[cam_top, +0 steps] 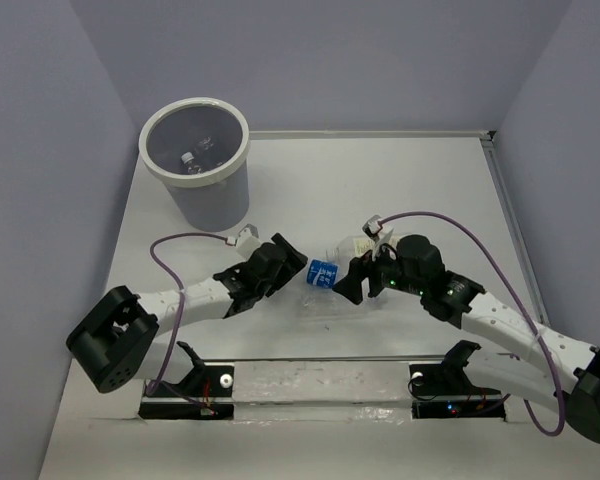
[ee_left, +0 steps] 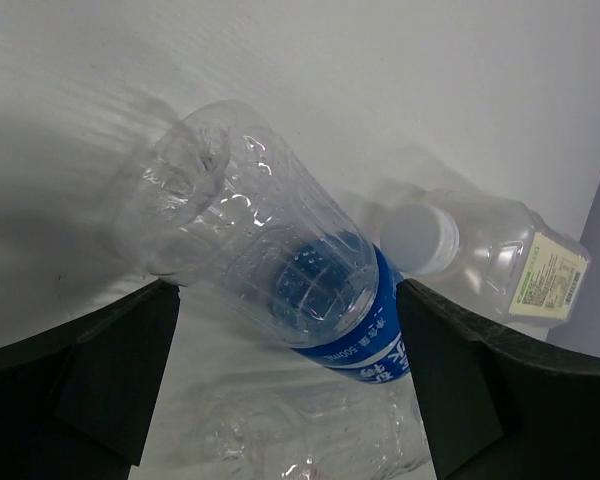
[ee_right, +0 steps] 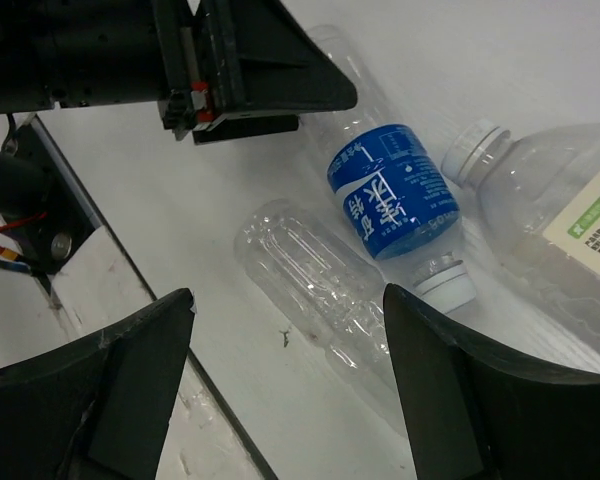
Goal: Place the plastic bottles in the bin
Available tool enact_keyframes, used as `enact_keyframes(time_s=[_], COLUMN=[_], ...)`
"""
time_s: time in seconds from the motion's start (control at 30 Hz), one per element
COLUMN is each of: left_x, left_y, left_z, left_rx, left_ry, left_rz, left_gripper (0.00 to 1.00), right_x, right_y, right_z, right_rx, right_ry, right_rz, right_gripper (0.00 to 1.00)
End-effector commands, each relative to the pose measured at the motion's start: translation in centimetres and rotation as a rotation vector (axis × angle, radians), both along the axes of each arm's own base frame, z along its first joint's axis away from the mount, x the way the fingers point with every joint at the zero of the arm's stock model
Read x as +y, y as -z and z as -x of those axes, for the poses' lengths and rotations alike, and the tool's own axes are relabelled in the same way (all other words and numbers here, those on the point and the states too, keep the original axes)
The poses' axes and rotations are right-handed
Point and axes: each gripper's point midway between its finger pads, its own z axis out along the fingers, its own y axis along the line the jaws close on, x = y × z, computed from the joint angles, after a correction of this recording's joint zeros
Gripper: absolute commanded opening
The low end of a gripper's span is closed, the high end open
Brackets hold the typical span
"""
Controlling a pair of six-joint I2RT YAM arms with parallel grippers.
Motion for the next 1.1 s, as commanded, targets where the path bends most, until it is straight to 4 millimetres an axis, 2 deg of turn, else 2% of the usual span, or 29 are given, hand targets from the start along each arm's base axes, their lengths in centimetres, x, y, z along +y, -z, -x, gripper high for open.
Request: enact_keyframes(time_s=[0.0,0.4,0.63,0.77,0.8,0.87,0.9,1.07], left_x=[0.3,1.1,0.2,0.3,0.5,0.8,1.1,1.5], left_y=[-1.2,-0.5,-1.2,-1.0,-0.9,-0.9,-0.8,-0.7], left_z=[-2.5,-5.5,-7.6,-7.8,-7.8,-7.8,-7.8,-8.1], left_rx=[-0.076,-0.136,-0.186,-0.195,-0.198,-0.202,-0.203,-0.211], left_ry=[-0.088,-0.193,-0.206,-0.212,-0.216,-0.22,-0.229,-0.24], left_rz=[-0.033,-0.152,-0.193,-0.201,-0.208,-0.224,-0.235,-0.271], left_gripper=[0.99,0.99,0.95,0.83,0.72,0.63,0.55,0.47], right_x=[1.5,2.7,2.7,2.6,2.5,2.7,2.7,2.7], right_y=[-1.2,-1.0,-0.3,0.1,0.3,0.4,0.5,1.4], right_z=[0.8,1.3,1.6,1.6,1.6,1.8,1.8,2.1], right_rx=[-0.014,-0.014,0.001,0.012,0.017,0.019,0.023,0.044], right_ry=[-0.075,-0.12,-0.116,-0.112,-0.11,-0.118,-0.116,-0.12], right_rz=[-0.06,-0.071,-0.059,-0.046,-0.041,-0.038,-0.035,-0.012], right_gripper=[0.82,0.82,0.82,0.82,0.82,0.82,0.82,0.83])
